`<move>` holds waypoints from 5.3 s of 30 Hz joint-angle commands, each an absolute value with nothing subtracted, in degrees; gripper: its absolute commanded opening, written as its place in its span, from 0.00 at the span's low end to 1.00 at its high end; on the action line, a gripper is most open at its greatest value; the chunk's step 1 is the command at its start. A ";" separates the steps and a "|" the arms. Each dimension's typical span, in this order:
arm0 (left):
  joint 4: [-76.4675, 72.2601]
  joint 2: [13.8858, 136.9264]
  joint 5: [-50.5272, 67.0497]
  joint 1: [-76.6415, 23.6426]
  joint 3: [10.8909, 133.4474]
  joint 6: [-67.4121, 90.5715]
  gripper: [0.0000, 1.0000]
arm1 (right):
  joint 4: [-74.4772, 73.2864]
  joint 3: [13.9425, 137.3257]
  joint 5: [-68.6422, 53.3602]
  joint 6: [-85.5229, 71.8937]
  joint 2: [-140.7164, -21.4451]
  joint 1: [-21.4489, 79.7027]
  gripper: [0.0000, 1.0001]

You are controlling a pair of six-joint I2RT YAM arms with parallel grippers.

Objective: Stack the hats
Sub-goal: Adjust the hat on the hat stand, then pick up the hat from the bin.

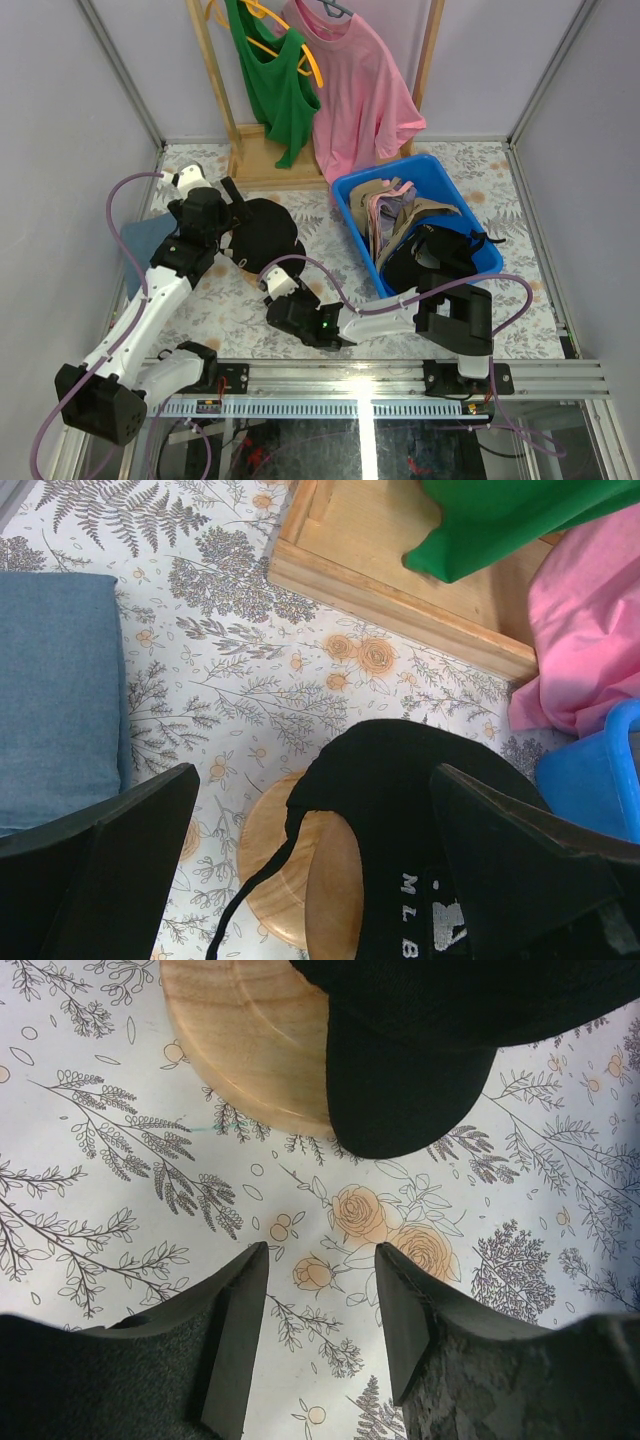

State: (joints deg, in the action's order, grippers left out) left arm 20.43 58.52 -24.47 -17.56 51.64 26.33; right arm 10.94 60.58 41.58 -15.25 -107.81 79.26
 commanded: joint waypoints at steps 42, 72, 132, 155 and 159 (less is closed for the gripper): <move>26.17 52.07 -21.80 -17.41 63.54 25.82 1.00 | -4.17 59.71 53.37 -20.85 -84.31 87.54 0.64; 25.45 51.47 -18.56 -18.89 63.79 22.04 1.00 | -3.77 66.30 40.87 -13.34 -85.35 50.47 0.69; 24.48 51.25 -19.25 -18.98 62.75 22.59 1.00 | -0.70 65.88 27.66 -16.22 -83.90 39.91 0.00; 24.70 52.69 -19.43 -18.99 63.64 21.48 1.00 | 26.63 48.35 -0.94 -44.76 -71.83 21.09 0.00; 24.70 52.81 -19.59 -19.00 63.61 21.31 1.00 | 31.90 46.95 -4.06 -49.39 -71.78 18.68 0.00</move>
